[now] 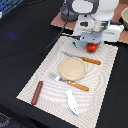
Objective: Interact with the objects in diverse but meaningful ways.
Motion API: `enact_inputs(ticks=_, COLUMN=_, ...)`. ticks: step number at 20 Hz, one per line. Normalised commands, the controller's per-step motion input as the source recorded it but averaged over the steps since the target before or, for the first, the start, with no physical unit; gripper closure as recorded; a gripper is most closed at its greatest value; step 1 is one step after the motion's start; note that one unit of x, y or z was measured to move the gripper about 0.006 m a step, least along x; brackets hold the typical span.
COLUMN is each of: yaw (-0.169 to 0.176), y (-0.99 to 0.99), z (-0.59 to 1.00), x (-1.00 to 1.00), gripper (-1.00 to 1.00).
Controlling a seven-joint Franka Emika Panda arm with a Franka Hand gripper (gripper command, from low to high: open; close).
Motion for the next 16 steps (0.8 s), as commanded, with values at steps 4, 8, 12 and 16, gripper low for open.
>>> enact_inputs(ticks=4, yaw=-0.020, y=-0.08, z=0.41, x=-0.04, gripper=-1.00)
enact_inputs(ticks=8, yaw=-0.003, y=-0.09, z=0.62, x=-0.10, gripper=-1.00)
enact_inputs(ticks=12, yaw=0.000, y=-0.12, z=0.58, x=-0.17, gripper=-1.00)
enact_inputs(ticks=16, yaw=0.000, y=-0.30, z=0.54, x=-0.19, gripper=-1.00)
